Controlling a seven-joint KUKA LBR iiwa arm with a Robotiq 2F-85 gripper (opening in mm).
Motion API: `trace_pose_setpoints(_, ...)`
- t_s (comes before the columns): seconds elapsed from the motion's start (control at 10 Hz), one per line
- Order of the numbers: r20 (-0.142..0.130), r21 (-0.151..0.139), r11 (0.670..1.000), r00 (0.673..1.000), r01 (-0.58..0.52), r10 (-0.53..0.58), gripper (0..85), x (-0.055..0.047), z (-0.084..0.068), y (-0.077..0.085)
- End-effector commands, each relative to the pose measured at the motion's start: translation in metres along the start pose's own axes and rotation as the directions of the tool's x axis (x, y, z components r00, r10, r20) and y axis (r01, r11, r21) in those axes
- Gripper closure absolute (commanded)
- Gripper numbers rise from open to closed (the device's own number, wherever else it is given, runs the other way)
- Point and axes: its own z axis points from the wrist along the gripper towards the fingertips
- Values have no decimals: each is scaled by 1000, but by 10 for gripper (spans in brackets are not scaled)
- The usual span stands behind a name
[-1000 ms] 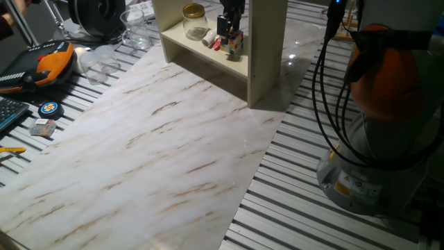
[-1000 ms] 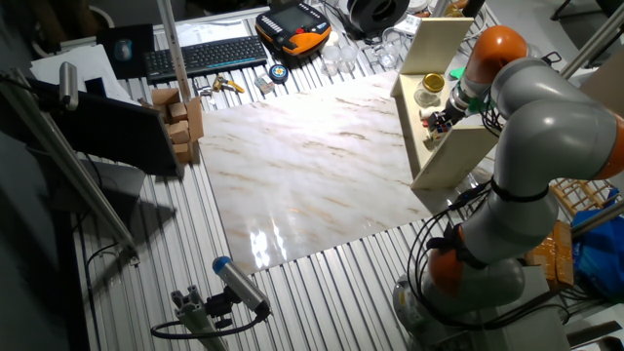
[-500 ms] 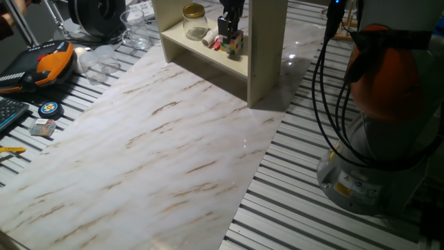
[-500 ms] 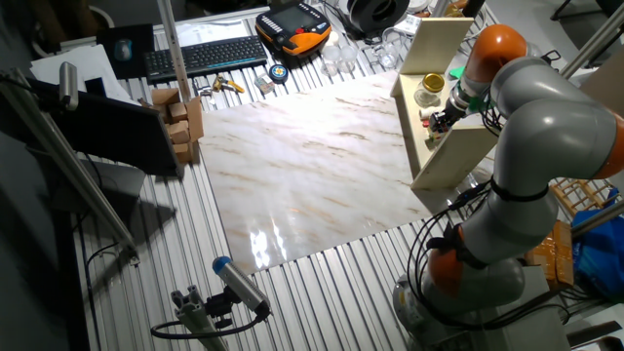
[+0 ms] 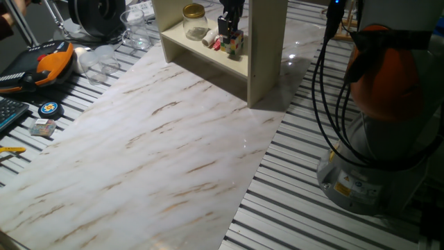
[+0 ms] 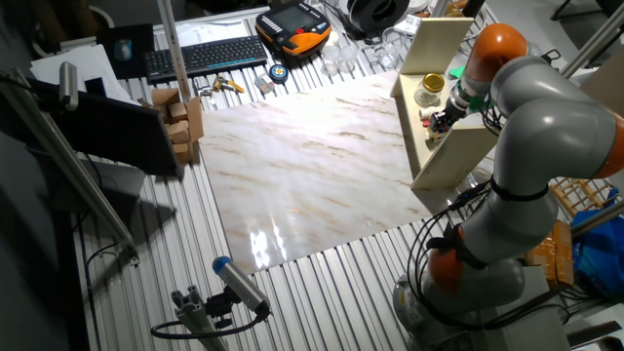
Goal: Take the object down from the shelf
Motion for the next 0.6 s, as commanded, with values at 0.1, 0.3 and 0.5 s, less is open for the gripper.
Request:
trace_pose_setpoints(0.1,-6,3,1000,1000,-11,11,850,-2,-5,1)
trace_pose_setpoints(0.3,-12,9,1000,1000,-18,18,850,-4,-11,3)
trace_pose_setpoints(0.5,-21,3,1000,999,-30,30,850,-8,-18,7)
